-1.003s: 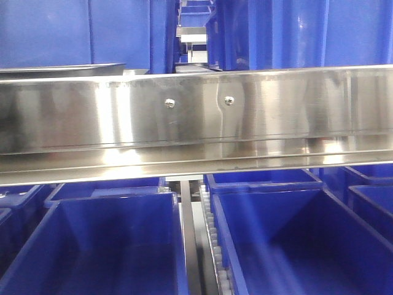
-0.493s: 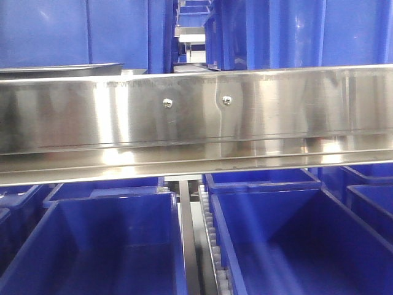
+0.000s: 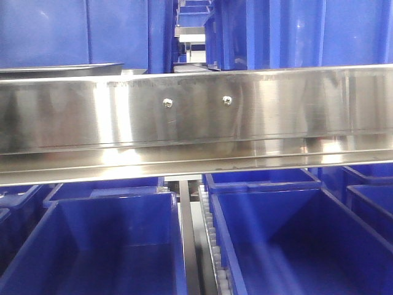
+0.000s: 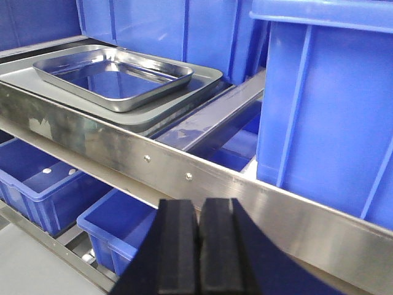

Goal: Stack silver trays without gaps

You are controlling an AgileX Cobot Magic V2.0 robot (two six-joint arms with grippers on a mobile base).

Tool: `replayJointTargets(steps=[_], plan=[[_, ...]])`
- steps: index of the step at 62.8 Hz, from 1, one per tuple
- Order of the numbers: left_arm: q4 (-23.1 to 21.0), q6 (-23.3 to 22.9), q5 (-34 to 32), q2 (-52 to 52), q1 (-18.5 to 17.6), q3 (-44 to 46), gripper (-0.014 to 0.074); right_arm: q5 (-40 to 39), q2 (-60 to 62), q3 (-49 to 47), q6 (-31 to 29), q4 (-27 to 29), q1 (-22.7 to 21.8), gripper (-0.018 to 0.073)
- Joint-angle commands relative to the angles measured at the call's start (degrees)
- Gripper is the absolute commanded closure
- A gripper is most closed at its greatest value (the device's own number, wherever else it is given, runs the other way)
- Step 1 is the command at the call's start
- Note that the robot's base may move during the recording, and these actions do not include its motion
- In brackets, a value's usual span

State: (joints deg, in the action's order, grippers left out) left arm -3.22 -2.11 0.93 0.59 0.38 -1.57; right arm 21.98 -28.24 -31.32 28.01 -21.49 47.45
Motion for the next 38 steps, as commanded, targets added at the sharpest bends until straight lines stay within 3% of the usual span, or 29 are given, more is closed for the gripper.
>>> replayJointTargets(steps=[1,7,13,26,32,38], plan=[[0.0,-0.5,-5.4,2.2,-0.1,0.1,0.0645,-4.4,-0.2,-1.7,-0.6,-2.8,-0.1,0.0508],[0.0,-0.5,-5.4,2.2,-0.1,0.1,0.0645,-3.8,-0.1,-1.7,-0.6,-3.0,-1.3,0.0508],[0.0,-0.5,-5.4,2.2,-0.1,0.1,0.0645,-4.1,-0.1,-1.1,-4.1,0.8,-6.4,0.0508],[0.0,-0.5,-5.4,2.2,-0.1,0.1,0.0645,-10.6,4.5,6.7,-16.3,15.9,-28.2,0.0508],[0.0,-0.5,-5.4,2.2,-0.1,0.1,0.0645,-16.8,8.4,12.3,-22.4,20.9,-35.1,0.0508],[0.0,-0.5,-5.4,2.2,-0.1,0.1,0.0645,-20.8,12.6,17.6,-23.8,22.6,-39.9,0.0508]])
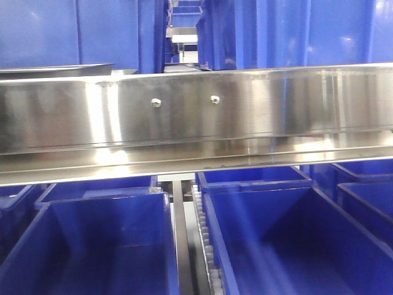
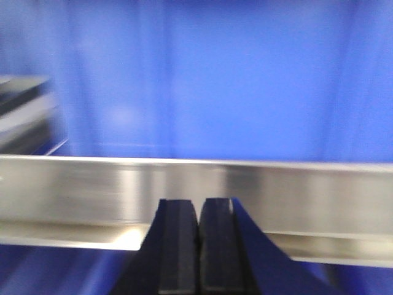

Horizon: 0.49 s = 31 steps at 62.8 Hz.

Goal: Stack silver trays without gaps

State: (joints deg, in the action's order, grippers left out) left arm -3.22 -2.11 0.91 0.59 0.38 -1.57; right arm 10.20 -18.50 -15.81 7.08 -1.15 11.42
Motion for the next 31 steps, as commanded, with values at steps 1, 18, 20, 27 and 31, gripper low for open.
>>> replayJointTargets(steps=[1,18,20,27,31], plan=[[0.0,-0.5,-5.4,2.2,-0.1,0.1,0.0645,-9.3,3.5,3.1,-2.9,2.2,-4.4,0.0508],[0.0,-0.5,-5.4,2.2,-0.1,0.1,0.0645,-9.7,16.8,13.9,-3.4,1.2,-8.1,0.0508],[0.0,-0.5,-5.4,2.2,-0.1,0.1,0.0645,-9.8,18.2,14.7,-3.4,1.2,-8.1,0.0508],[0.0,-0.5,-5.4,2.2,-0.1,0.1,0.0645,-12.2,19.9,17.7,-3.4,1.2,-8.1,0.0508],[0.0,-0.5,-5.4,2.2,-0.1,0.1,0.0645,-11.4,20.0,17.5,-3.4,1.2,-8.1,0.0508]])
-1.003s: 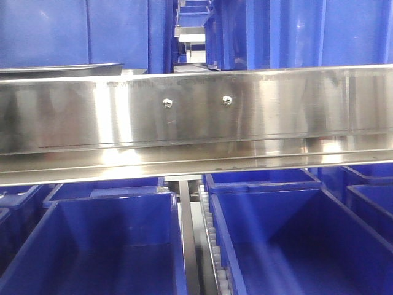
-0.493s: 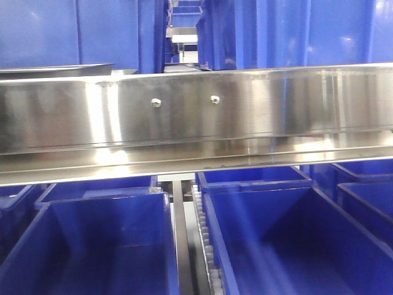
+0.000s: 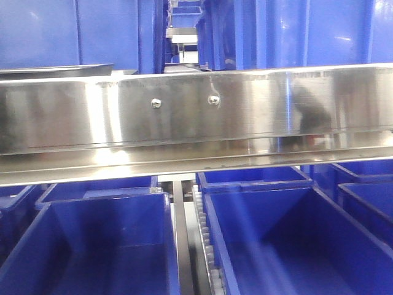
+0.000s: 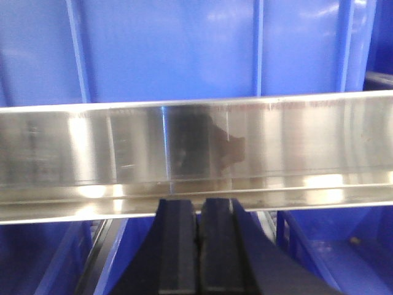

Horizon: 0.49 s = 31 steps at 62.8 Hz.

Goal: Stack silver trays without gaps

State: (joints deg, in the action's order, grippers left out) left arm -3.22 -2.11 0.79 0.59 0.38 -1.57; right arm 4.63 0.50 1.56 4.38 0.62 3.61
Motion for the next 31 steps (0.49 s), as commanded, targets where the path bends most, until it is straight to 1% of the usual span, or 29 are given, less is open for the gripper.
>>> replayJointTargets(steps=[1,17,26,31], plan=[[0.0,-0.5,-5.2,2.2,-0.1,0.1,0.0645,-5.9,1.0,0.1,-0.7,-0.6,-0.3,0.0508],[0.0,-0.5,-5.2,2.2,-0.1,0.1,0.0645,-6.3,1.1,0.2,-0.6,-0.6,-0.3,0.0508],[0.0,-0.5,-5.2,2.2,-0.1,0.1,0.0645,-6.2,1.1,0.2,-0.6,4.3,-0.3,0.0508],[0.0,-0.5,-5.2,2.2,-0.1,0.1,0.0645,-5.7,1.1,0.2,-0.6,4.3,-0.3,0.0508]])
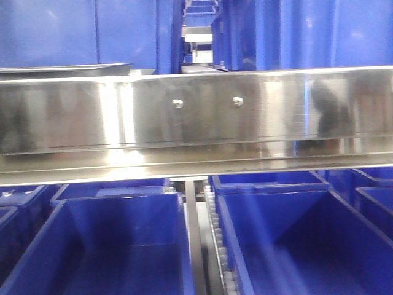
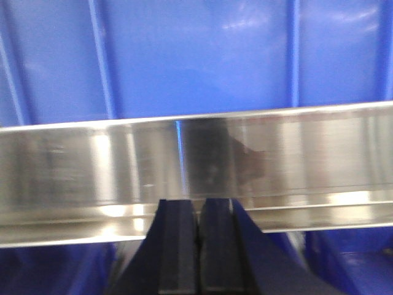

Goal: Stack silver trays without gaps

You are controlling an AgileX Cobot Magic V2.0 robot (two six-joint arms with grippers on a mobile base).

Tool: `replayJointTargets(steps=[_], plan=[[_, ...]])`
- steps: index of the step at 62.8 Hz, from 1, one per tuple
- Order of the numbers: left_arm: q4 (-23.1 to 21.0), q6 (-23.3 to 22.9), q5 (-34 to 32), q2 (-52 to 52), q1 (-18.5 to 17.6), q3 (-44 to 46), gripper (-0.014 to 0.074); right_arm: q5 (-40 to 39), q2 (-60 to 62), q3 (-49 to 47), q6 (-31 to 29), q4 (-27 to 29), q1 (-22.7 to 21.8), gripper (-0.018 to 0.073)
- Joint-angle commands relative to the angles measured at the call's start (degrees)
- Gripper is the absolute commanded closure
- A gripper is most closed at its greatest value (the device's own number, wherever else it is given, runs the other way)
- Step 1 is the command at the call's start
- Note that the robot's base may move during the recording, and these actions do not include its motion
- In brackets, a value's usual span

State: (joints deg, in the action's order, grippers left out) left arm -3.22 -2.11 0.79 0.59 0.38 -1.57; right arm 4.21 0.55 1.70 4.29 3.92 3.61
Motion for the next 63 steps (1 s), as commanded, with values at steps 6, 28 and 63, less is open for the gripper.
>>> replayJointTargets(steps=[6,28,63], plan=[[0.0,-0.5,-5.2,2.2,-0.1,0.1,0.0645,-4.2,1.1,0.0,-0.6,0.4,-0.3,0.0508],[0.0,-0.5,-5.2,2.2,-0.1,0.1,0.0645,-3.9,1.1,0.0,-0.6,0.4,-0.3,0.0508],[0.0,-0.5,-5.2,2.2,-0.1,0.1,0.0645,-3.9,1.1,0.0,-0.6,0.4,-0.3,0.0508]])
